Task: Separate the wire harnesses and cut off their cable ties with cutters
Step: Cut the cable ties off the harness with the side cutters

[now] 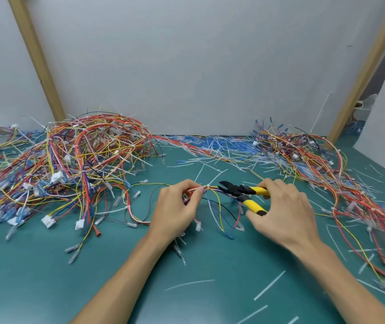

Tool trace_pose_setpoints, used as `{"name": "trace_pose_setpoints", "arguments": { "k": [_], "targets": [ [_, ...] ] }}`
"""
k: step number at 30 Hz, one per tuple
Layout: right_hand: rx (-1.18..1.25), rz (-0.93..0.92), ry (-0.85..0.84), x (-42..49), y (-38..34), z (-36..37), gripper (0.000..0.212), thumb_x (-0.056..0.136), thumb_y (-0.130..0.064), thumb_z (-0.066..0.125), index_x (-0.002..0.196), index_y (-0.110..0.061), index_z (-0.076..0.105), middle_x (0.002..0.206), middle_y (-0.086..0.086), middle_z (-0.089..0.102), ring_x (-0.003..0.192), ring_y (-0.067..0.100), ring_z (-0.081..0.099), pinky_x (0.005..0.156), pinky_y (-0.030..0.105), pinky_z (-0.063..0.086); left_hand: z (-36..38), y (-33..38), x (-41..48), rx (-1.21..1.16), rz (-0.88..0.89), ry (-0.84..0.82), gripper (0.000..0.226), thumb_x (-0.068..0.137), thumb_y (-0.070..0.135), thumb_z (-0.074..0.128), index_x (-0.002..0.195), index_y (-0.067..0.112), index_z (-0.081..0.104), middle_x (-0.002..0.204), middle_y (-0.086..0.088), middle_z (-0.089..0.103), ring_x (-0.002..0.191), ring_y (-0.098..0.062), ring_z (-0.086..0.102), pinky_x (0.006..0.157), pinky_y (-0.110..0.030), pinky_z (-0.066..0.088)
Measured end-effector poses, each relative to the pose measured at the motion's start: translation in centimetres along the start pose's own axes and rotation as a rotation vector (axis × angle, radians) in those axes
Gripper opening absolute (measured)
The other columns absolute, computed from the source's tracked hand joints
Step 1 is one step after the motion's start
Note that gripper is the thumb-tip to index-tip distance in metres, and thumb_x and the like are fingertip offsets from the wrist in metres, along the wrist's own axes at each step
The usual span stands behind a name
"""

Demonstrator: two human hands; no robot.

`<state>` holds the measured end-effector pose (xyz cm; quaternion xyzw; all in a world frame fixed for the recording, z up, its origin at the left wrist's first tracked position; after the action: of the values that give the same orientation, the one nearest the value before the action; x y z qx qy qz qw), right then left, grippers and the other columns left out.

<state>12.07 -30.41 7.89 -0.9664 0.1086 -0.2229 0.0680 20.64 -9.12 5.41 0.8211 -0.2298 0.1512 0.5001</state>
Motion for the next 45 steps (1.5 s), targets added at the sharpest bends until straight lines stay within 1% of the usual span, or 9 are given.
{"name": "trace_pose_setpoints", "arguments": {
  "k": [4, 6, 12, 18, 25, 29, 34, 40, 45],
  "targets": [
    [-0.012, -0.002, 0.013, -0.1, -0.2, 0.2, 0.041, 0.071, -0.053, 0.067, 0.102, -0.029, 0.055, 0.089, -0.009, 0.050, 0.085, 0.022, 0.047, 0.075, 0.037, 0.038, 0.3, 0.6, -0.3, 0.034, 0.062, -0.006, 0.016, 0.095, 0.035, 0.064, 0.086, 0.024, 0.072, 0.063, 0.013, 0.062, 0.060, -0.008, 0.056, 0.059, -0.030, 0.046],
    [0.004, -0.014, 0.028, -0.1, -0.3, 0.2, 0.043, 0.068, -0.053, 0.064, 0.102, -0.028, 0.056, 0.088, -0.009, 0.049, 0.084, 0.022, 0.046, 0.073, 0.036, 0.036, 0.5, 1.2, -0.5, 0.055, 0.109, -0.018, 0.018, 0.095, 0.037, 0.062, 0.086, 0.024, 0.070, 0.063, 0.015, 0.059, 0.059, -0.008, 0.053, 0.059, -0.032, 0.046],
    [0.030, -0.042, 0.050, -0.2, -0.6, 0.2, 0.045, 0.062, -0.055, 0.056, 0.098, -0.028, 0.058, 0.085, -0.011, 0.049, 0.079, 0.019, 0.043, 0.070, 0.034, 0.032, 0.7, 2.0, -0.9, 0.136, 0.176, -0.023, 0.018, 0.096, 0.041, 0.058, 0.085, 0.028, 0.064, 0.067, 0.017, 0.057, 0.062, -0.007, 0.053, 0.060, -0.032, 0.046],
    [0.034, -0.049, 0.042, -0.1, -0.3, 0.4, 0.032, 0.070, -0.039, 0.076, 0.095, -0.027, 0.062, 0.082, -0.009, 0.054, 0.079, 0.023, 0.047, 0.070, 0.036, 0.039, 0.8, 1.8, -0.8, 0.150, 0.188, -0.028, 0.017, 0.096, 0.042, 0.057, 0.086, 0.030, 0.063, 0.067, 0.019, 0.056, 0.063, -0.005, 0.050, 0.058, -0.029, 0.043],
    [0.021, -0.045, 0.026, 0.1, -0.3, 0.4, 0.018, 0.081, -0.030, 0.072, 0.098, -0.027, 0.067, 0.084, -0.006, 0.064, 0.087, 0.026, 0.055, 0.073, 0.037, 0.044, 1.0, 1.3, -0.7, 0.125, 0.160, -0.043, 0.019, 0.096, 0.043, 0.057, 0.087, 0.029, 0.066, 0.067, 0.019, 0.058, 0.063, -0.005, 0.052, 0.059, -0.031, 0.046],
    [0.007, -0.033, 0.018, 0.0, -0.4, 0.4, 0.010, 0.080, -0.032, 0.067, 0.088, -0.027, 0.063, 0.080, -0.005, 0.061, 0.078, 0.030, 0.056, 0.062, 0.034, 0.044, 1.0, 1.0, -0.6, 0.081, 0.138, -0.053, 0.020, 0.094, 0.043, 0.057, 0.087, 0.029, 0.068, 0.062, 0.018, 0.056, 0.060, -0.006, 0.052, 0.056, -0.028, 0.041],
    [-0.033, 0.010, -0.081, 0.0, 0.2, 1.6, 0.016, 0.073, -0.035, 0.063, 0.075, -0.022, 0.054, 0.059, -0.001, 0.053, 0.064, 0.035, 0.052, 0.053, 0.033, 0.039, 1.1, 0.4, -0.5, 0.043, 0.086, -0.068, 0.021, 0.090, 0.044, 0.058, 0.083, 0.028, 0.070, 0.058, 0.012, 0.056, 0.058, -0.009, 0.052, 0.056, -0.029, 0.042],
    [0.038, 0.013, -0.237, 0.1, 0.8, 3.0, 0.016, 0.066, -0.037, 0.056, 0.069, -0.022, 0.057, 0.055, 0.002, 0.056, 0.064, 0.031, 0.055, 0.052, 0.032, 0.036, 1.5, -0.1, -0.2, 0.010, 0.024, -0.146, 0.017, 0.092, 0.033, 0.065, 0.078, 0.025, 0.071, 0.056, 0.010, 0.057, 0.058, -0.009, 0.052, 0.055, -0.021, 0.035],
    [0.020, 0.019, -0.283, 0.2, 0.8, 3.2, 0.011, 0.069, -0.031, 0.057, 0.068, -0.021, 0.056, 0.055, 0.003, 0.054, 0.063, 0.028, 0.054, 0.050, 0.031, 0.031, 1.5, -0.1, -0.2, -0.010, -0.007, -0.175, 0.018, 0.092, 0.030, 0.066, 0.078, 0.021, 0.072, 0.052, 0.009, 0.052, 0.054, -0.008, 0.047, 0.051, -0.016, 0.030]
  ]
}}
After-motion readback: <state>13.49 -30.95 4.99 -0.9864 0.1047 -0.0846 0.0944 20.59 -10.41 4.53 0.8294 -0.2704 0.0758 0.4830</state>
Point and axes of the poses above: each hand's wrist, its own x-axis towards the middle knuckle, its own z-axis out of the palm, y = z × x, the point moved 8 cm from there along x, towards the middle knuckle
